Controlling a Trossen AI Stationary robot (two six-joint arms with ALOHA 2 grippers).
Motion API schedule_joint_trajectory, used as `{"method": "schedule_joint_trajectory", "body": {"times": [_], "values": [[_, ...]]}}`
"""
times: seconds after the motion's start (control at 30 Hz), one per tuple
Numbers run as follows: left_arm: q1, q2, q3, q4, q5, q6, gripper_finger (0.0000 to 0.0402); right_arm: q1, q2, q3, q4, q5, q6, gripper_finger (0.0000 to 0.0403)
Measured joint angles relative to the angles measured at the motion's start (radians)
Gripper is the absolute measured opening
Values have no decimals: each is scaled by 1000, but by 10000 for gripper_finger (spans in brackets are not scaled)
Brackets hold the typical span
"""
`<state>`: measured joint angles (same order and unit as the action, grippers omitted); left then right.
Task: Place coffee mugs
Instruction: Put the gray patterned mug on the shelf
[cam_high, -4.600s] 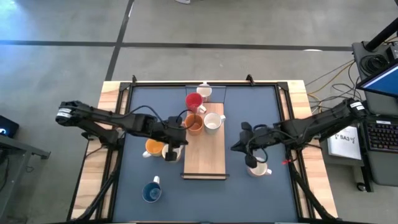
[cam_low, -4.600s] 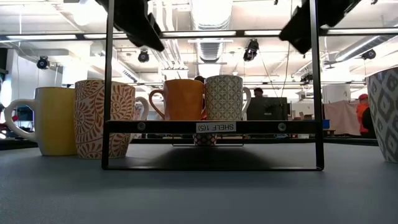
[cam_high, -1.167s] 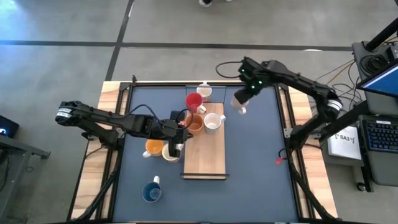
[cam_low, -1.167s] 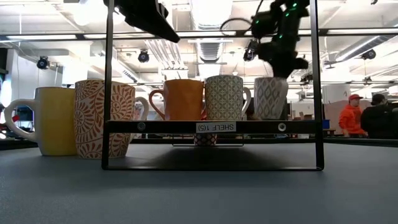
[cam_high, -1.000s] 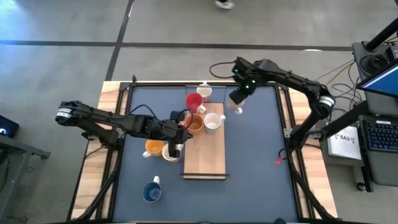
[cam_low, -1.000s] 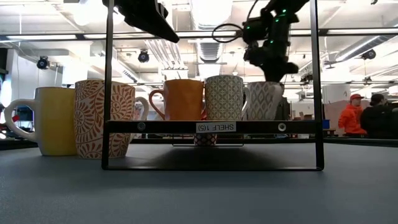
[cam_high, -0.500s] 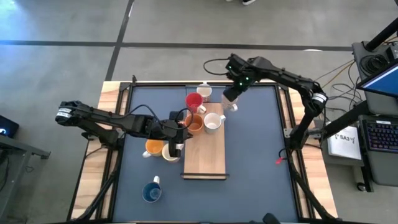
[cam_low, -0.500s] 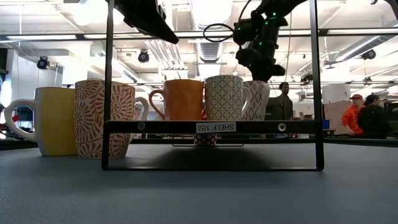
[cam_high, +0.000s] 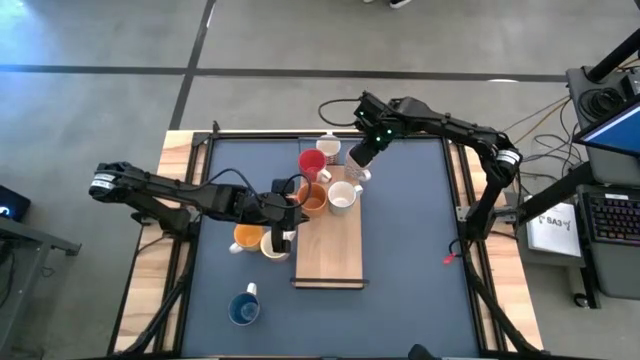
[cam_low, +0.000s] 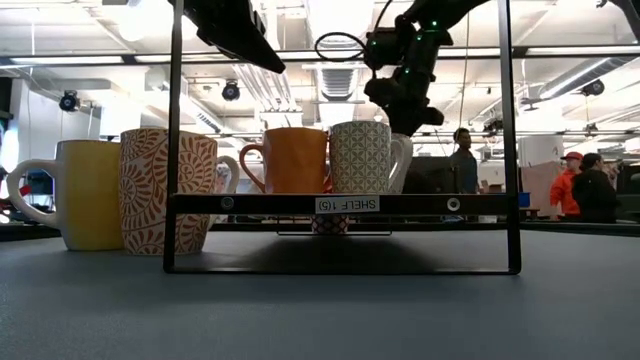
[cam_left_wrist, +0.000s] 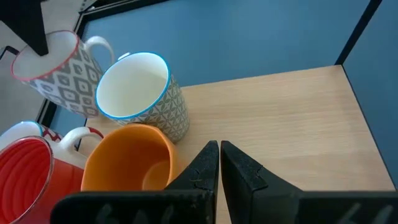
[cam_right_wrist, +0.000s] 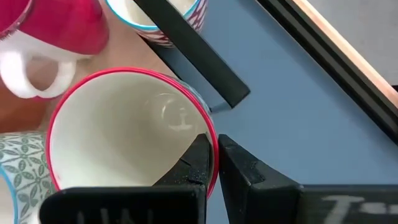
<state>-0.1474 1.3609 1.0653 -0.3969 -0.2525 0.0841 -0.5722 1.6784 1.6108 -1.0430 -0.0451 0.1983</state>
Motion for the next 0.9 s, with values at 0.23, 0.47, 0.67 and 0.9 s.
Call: {"method": "schedule_joint_trajectory", "body": {"times": [0.23, 0.47, 0.67, 0.9], "values": [[0, 0, 0, -2, 0, 0, 0, 27, 9, -1, 41, 2, 9, 13], [0, 0, 0, -2, 0, 0, 0, 31, 9, -1, 66, -2, 13, 13], [0, 0, 0, -2, 0, 1, 0, 33, 9, -6, 80, -1, 26, 13], [0, 0, 0, 0, 0, 6, 0, 38, 11, -11, 86, 3, 30, 13]]}}
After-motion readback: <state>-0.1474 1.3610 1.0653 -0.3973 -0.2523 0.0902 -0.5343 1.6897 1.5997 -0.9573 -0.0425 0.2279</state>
